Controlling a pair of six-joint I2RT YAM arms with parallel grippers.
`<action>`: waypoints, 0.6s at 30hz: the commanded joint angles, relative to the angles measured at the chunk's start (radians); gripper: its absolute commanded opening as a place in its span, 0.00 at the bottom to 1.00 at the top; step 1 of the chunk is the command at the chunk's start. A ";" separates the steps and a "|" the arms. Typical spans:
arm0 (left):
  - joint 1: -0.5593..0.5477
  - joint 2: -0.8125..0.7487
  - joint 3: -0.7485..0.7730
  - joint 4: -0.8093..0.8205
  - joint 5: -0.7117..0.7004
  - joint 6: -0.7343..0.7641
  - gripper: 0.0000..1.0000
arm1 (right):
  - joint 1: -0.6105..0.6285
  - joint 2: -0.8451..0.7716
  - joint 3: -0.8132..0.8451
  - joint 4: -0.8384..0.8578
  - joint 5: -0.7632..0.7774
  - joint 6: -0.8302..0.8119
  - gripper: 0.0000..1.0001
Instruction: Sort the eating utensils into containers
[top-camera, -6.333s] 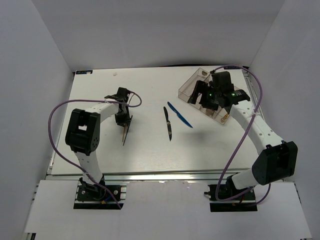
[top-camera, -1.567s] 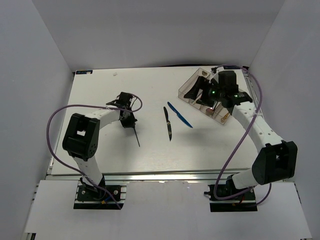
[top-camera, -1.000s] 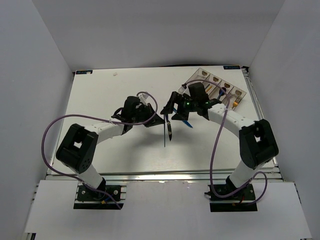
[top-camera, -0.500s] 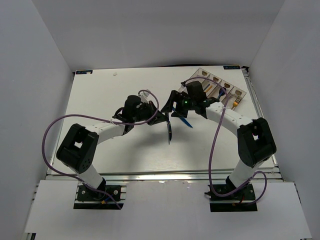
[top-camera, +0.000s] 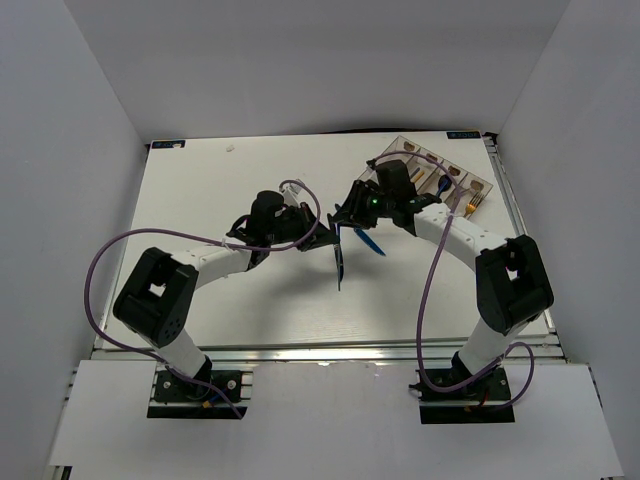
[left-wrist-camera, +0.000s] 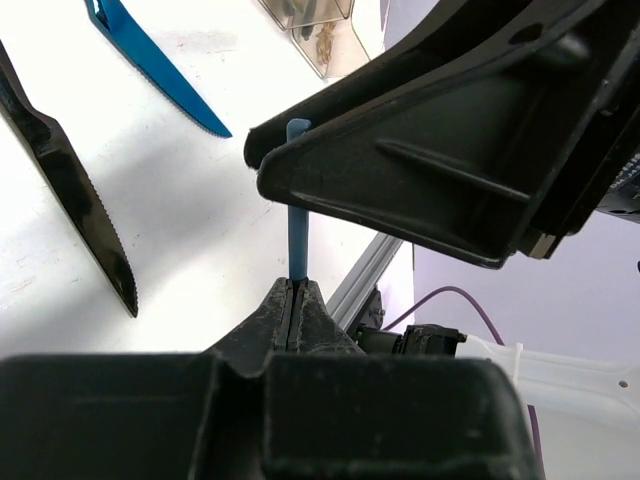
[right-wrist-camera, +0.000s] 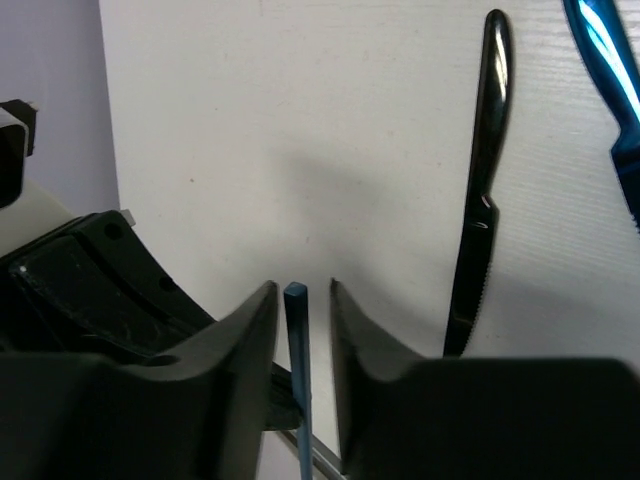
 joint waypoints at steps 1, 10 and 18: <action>-0.001 -0.044 0.037 -0.001 0.004 0.015 0.00 | 0.003 -0.001 0.019 0.051 -0.050 -0.001 0.29; -0.001 -0.017 0.118 -0.124 -0.022 0.077 0.00 | -0.005 -0.001 0.047 0.028 -0.047 -0.034 0.00; -0.001 -0.023 0.247 -0.427 -0.171 0.193 0.98 | -0.187 0.071 0.238 -0.200 0.186 -0.063 0.00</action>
